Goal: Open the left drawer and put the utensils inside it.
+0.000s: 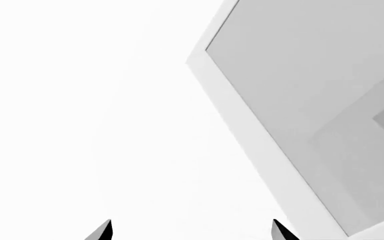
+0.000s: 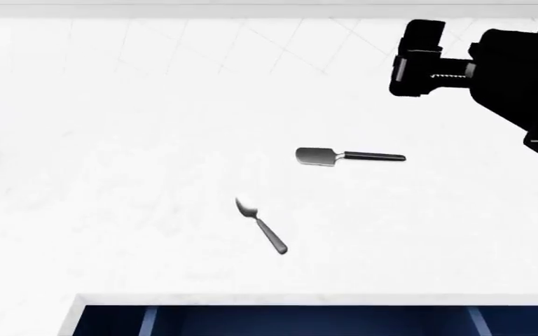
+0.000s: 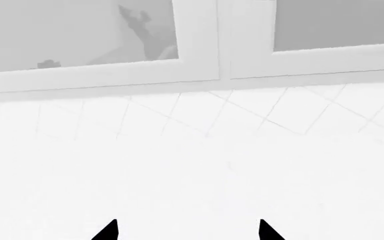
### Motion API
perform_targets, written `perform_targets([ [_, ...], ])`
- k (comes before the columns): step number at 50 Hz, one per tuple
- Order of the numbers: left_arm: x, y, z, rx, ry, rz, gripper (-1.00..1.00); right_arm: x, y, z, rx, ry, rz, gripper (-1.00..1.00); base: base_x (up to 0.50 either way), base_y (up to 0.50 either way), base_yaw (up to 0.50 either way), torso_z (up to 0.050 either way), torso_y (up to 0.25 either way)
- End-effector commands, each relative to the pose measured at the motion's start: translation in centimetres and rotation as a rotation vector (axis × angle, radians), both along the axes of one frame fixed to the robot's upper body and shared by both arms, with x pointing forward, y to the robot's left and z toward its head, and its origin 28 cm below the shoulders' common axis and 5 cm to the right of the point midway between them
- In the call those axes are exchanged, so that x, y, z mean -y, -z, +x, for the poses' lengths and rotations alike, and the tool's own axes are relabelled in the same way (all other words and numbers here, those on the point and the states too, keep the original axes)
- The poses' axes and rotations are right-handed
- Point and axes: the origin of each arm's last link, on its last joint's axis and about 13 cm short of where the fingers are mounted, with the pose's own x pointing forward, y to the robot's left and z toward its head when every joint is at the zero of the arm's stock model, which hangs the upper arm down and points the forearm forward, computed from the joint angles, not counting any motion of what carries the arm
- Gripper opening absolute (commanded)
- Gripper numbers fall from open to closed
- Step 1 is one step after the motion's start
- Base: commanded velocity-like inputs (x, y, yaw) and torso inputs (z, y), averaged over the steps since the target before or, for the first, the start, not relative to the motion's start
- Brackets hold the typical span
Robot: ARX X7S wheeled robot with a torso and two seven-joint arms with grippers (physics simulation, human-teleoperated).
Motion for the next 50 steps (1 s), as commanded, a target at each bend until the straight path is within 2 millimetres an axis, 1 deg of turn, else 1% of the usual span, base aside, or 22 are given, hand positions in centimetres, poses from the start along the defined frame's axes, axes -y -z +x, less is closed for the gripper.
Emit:
perform_targets([
  [1, 0.0, 0.2, -0.2, 0.002, -0.002, -0.008, 1.0, -0.6, 0.1, 2.7, -0.135, -0.045, -0.072, 1.0, 0.0, 0.0, 0.0, 0.0, 0.0],
  [4, 0.1, -0.1, -0.4, 0.006, -0.002, -0.006, 1.0, -0.8, 0.3, 4.0, -0.165, -0.041, -0.078, 1.0, 0.0, 0.0, 0.0, 0.0, 0.0],
  [8, 0.0, -0.4, -0.4, 0.007, -0.002, -0.006, 1.0, -1.1, 0.4, 5.2, -0.202, -0.036, -0.086, 1.0, 0.0, 0.0, 0.0, 0.0, 0.0],
  [15, 0.0, -0.4, -0.2, 0.005, 0.0, -0.005, 1.0, -2.0, -0.4, 6.9, -0.242, -0.104, -0.125, 1.0, 0.0, 0.0, 0.0, 0.0, 0.0],
  [16, 0.0, -0.4, -0.2, 0.005, -0.001, -0.006, 1.0, -2.2, -0.4, 7.0, -0.261, -0.125, -0.16, 1.0, 0.0, 0.0, 0.0, 0.0, 0.0],
  [25, 0.0, -0.1, -0.1, 0.003, -0.001, -0.007, 1.0, -3.9, 0.3, 7.5, -0.34, -0.221, -0.173, 1.0, 0.0, 0.0, 0.0, 0.0, 0.0],
  [27, 0.0, 0.1, 0.0, 0.0, 0.0, -0.006, 1.0, -4.1, 0.3, 7.7, -0.376, -0.226, -0.14, 1.0, 0.0, 0.0, 0.0, 0.0, 0.0],
  [29, 0.0, 0.1, -0.1, 0.0, -0.001, -0.005, 1.0, -4.7, 0.0, 7.5, -0.422, -0.271, -0.126, 1.0, 0.0, 0.0, 0.0, 0.0, 0.0],
  [33, 0.0, 0.3, 0.0, -0.003, -0.002, -0.008, 1.0, -5.0, 0.2, 7.7, -0.451, -0.293, -0.11, 1.0, 0.0, 0.0, 0.0, 0.0, 0.002],
  [35, 0.0, 0.4, 0.0, -0.003, -0.002, -0.009, 1.0, -5.2, 0.2, 7.5, -0.474, -0.354, -0.092, 1.0, 0.0, 0.0, 0.0, 0.0, 0.0],
  [36, 0.0, 0.3, 0.0, -0.003, -0.002, -0.009, 1.0, -5.4, 0.1, 7.3, -0.479, -0.399, -0.116, 1.0, 0.0, 0.0, 0.0, 0.0, 0.0],
  [38, 0.0, 0.0, -0.1, 0.0, -0.003, -0.006, 1.0, -5.6, 0.2, 7.3, -0.498, -0.428, -0.181, 1.0, 0.0, 0.0, 0.0, 0.0, 0.0],
  [41, 0.0, 0.2, -0.1, -0.001, -0.003, -0.006, 1.0, -5.7, 0.3, 7.6, -0.513, -0.426, -0.204, 1.0, 0.0, 0.0, 0.0, 0.0, 0.0],
  [45, 0.0, 0.3, 0.0, -0.004, -0.004, -0.01, 1.0, -6.1, 0.8, 7.6, -0.544, -0.47, -0.255, 1.0, 0.0, 0.0, 0.0, 0.0, 0.0],
  [48, 0.0, 0.5, 0.0, -0.005, -0.005, -0.009, 1.0, -6.1, 1.1, 7.8, -0.553, -0.466, -0.255, 1.0, 0.0, 0.0, 0.0, 0.0, 0.0],
  [50, 0.0, 0.5, 0.1, -0.006, -0.005, -0.012, 1.0, -6.5, 1.5, 7.6, -0.561, -0.484, -0.261, 1.0, 0.0, 0.0, 0.0, 0.0, 0.0],
])
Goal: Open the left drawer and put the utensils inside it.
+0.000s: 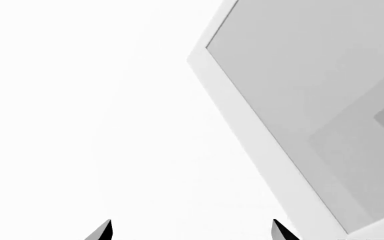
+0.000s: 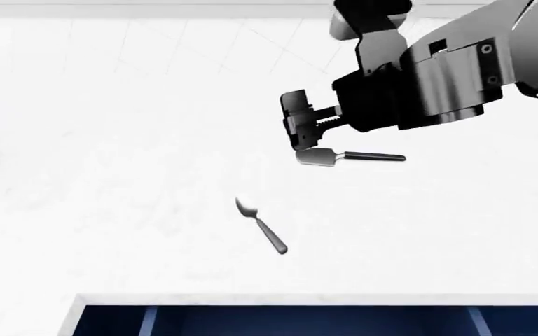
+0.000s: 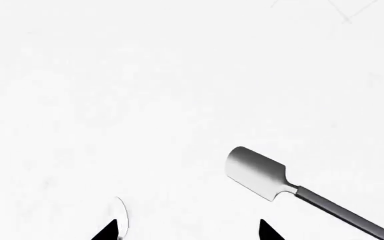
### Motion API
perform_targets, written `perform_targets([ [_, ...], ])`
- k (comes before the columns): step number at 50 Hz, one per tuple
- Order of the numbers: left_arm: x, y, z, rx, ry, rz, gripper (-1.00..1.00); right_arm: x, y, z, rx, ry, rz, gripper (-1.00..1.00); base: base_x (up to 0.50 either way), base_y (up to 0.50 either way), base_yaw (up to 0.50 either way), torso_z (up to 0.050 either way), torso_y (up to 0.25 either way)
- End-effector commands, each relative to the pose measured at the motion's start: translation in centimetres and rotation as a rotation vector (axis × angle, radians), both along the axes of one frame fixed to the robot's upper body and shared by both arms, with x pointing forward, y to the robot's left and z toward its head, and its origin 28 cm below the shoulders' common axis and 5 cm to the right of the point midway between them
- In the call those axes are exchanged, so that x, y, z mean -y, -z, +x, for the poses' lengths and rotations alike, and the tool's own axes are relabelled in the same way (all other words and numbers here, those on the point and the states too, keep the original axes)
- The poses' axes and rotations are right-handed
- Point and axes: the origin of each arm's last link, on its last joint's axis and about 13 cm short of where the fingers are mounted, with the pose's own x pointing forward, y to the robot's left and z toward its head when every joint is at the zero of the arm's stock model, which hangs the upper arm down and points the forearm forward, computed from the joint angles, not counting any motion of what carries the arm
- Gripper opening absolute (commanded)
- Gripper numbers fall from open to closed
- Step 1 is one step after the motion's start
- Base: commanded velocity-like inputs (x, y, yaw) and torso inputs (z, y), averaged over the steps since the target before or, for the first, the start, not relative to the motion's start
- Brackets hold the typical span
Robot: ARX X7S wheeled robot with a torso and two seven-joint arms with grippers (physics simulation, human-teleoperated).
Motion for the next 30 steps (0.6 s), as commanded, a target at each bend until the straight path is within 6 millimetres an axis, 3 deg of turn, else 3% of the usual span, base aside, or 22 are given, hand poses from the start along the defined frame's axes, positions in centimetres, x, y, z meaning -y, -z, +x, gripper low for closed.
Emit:
perform_targets([
  [1, 0.0, 0.3, 0.1, -0.004, -0.001, -0.003, 1.0, -1.1, 1.0, 0.0, -0.072, -0.092, -0.049, 1.0, 0.0, 0.0, 0.0, 0.0, 0.0],
  [20, 0.0, 0.4, 0.4, -0.007, -0.003, -0.005, 1.0, -3.1, 5.8, 0.7, -0.194, -0.16, -0.107, 1.0, 0.0, 0.0, 0.0, 0.0, 0.0],
  [30, 0.0, 0.9, 0.5, -0.014, -0.002, -0.007, 1.0, -4.2, 7.3, 1.5, -0.211, -0.171, -0.018, 1.0, 0.0, 0.0, 0.0, 0.0, 0.0],
])
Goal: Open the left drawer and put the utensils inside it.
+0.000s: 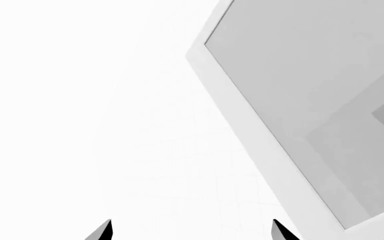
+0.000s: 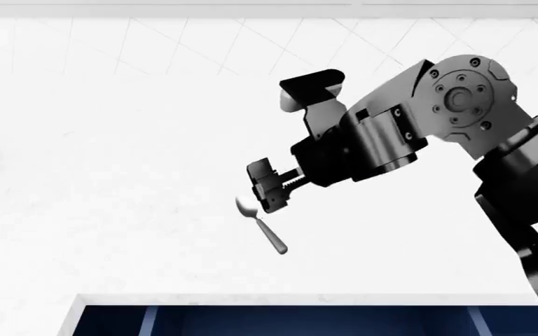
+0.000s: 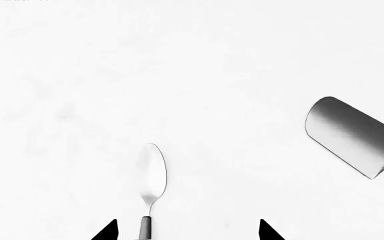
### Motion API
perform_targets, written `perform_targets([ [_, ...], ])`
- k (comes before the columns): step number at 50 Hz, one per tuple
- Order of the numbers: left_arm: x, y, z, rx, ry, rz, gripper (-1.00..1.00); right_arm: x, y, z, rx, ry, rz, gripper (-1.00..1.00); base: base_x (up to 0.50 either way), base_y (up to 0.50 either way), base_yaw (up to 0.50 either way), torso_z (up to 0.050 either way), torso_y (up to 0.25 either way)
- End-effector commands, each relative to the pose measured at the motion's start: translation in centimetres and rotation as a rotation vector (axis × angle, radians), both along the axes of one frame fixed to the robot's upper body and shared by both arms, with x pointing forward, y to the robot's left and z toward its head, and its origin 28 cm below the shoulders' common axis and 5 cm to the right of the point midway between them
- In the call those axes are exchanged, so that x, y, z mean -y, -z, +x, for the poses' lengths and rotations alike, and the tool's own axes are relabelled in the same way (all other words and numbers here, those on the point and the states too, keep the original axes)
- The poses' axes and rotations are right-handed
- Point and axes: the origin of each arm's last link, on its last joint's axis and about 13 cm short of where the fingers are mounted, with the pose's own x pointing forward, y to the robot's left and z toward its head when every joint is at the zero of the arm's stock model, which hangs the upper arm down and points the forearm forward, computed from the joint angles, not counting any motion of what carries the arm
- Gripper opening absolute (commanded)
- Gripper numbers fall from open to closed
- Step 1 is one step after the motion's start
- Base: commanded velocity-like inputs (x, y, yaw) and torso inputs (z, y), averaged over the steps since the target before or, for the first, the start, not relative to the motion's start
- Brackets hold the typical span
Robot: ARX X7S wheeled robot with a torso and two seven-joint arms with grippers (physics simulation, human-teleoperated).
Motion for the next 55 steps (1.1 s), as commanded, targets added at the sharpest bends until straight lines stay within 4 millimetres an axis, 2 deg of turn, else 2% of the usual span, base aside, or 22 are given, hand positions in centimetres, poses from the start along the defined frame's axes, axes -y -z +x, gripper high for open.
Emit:
perform_targets([
  [1, 0.0, 0.5, 0.2, -0.006, 0.001, -0.001, 1.0, -1.2, 2.1, 0.8, -0.037, -0.016, 0.061, 1.0, 0.0, 0.0, 0.0, 0.0, 0.0],
  [6, 0.0, 0.3, 0.1, -0.005, -0.002, -0.001, 1.0, -1.5, 3.5, 1.8, -0.045, 0.034, 0.071, 1.0, 0.0, 0.0, 0.0, 0.0, 0.0],
  [7, 0.0, 0.7, 0.2, -0.01, -0.004, -0.008, 1.0, -2.6, 6.1, 2.7, -0.069, 0.2, 0.187, 1.0, 0.0, 0.0, 0.0, 0.0, 0.0],
  [22, 0.0, 0.7, 0.3, -0.01, -0.006, -0.01, 1.0, -3.8, 7.0, 2.0, -0.092, 0.259, 0.24, 1.0, 0.0, 0.0, 0.0, 0.0, 0.0],
  [35, 0.0, 0.8, 0.3, -0.013, -0.002, -0.01, 1.0, -4.6, 7.4, 0.0, -0.128, 0.158, 0.202, 1.0, 0.0, 0.0, 0.0, 0.0, 0.0],
  [55, 0.0, 0.6, 0.3, -0.01, 0.003, -0.011, 1.0, -5.5, 10.4, -3.4, -0.178, 0.167, 0.132, 1.0, 0.0, 0.0, 0.0, 0.0, 0.0],
])
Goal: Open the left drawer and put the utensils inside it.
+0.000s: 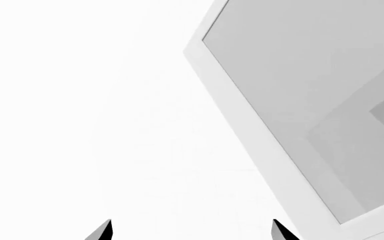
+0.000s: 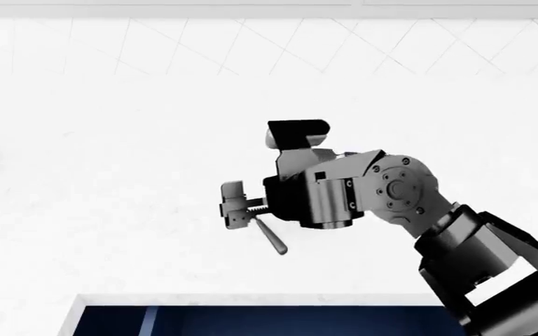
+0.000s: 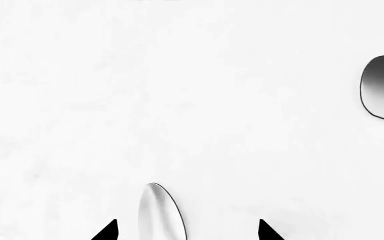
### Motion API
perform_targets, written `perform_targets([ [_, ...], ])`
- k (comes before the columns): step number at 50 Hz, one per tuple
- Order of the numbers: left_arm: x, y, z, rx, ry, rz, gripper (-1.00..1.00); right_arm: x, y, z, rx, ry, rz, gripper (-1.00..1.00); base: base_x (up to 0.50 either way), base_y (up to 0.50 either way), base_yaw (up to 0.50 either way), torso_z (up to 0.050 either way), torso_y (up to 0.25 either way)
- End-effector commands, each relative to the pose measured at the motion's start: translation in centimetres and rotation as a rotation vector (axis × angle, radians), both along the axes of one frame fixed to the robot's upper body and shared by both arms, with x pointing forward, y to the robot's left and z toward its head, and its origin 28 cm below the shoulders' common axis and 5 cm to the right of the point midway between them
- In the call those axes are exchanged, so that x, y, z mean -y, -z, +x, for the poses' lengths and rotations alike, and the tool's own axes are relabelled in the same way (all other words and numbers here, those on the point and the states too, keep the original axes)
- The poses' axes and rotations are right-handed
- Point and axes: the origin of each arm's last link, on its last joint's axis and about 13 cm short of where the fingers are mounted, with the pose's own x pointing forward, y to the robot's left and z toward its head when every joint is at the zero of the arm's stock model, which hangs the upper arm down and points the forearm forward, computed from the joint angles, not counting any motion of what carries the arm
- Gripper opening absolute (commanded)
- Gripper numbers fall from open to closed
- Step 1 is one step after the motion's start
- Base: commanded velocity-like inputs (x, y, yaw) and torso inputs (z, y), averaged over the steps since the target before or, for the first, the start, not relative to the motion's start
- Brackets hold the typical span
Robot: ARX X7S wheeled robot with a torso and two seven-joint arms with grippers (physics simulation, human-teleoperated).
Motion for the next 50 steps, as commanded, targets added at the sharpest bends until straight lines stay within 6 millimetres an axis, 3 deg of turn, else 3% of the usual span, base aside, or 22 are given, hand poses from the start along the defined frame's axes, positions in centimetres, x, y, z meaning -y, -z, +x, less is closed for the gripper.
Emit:
perform_targets([
  [1, 0.0, -0.1, 0.1, 0.001, 0.003, 0.0, 1.0, -1.3, 3.2, -3.1, -0.195, -0.082, -0.021, 1.0, 0.0, 0.0, 0.0, 0.0, 0.0],
  [16, 0.0, 0.1, 0.0, -0.002, 0.001, 0.001, 1.0, -1.9, 6.2, -4.6, -0.288, -0.139, -0.075, 1.0, 0.0, 0.0, 0.0, -0.001, 0.0],
  [25, 0.0, 0.2, 0.2, -0.005, 0.003, 0.0, 1.0, -3.0, 6.1, -7.7, -0.293, -0.244, -0.051, 1.0, 0.0, 0.0, 0.0, -0.001, 0.0],
  [42, 0.0, 0.5, 0.3, -0.008, 0.002, -0.002, 1.0, -2.6, 8.9, -6.8, -0.353, -0.225, -0.061, 1.0, 0.0, 0.0, 0.0, -0.004, 0.0],
  [50, 0.0, 0.6, 0.4, -0.013, 0.001, -0.001, 1.0, -2.6, 9.5, -7.4, -0.394, -0.284, -0.025, 1.0, 0.0, 0.0, 0.0, -0.004, 0.0],
])
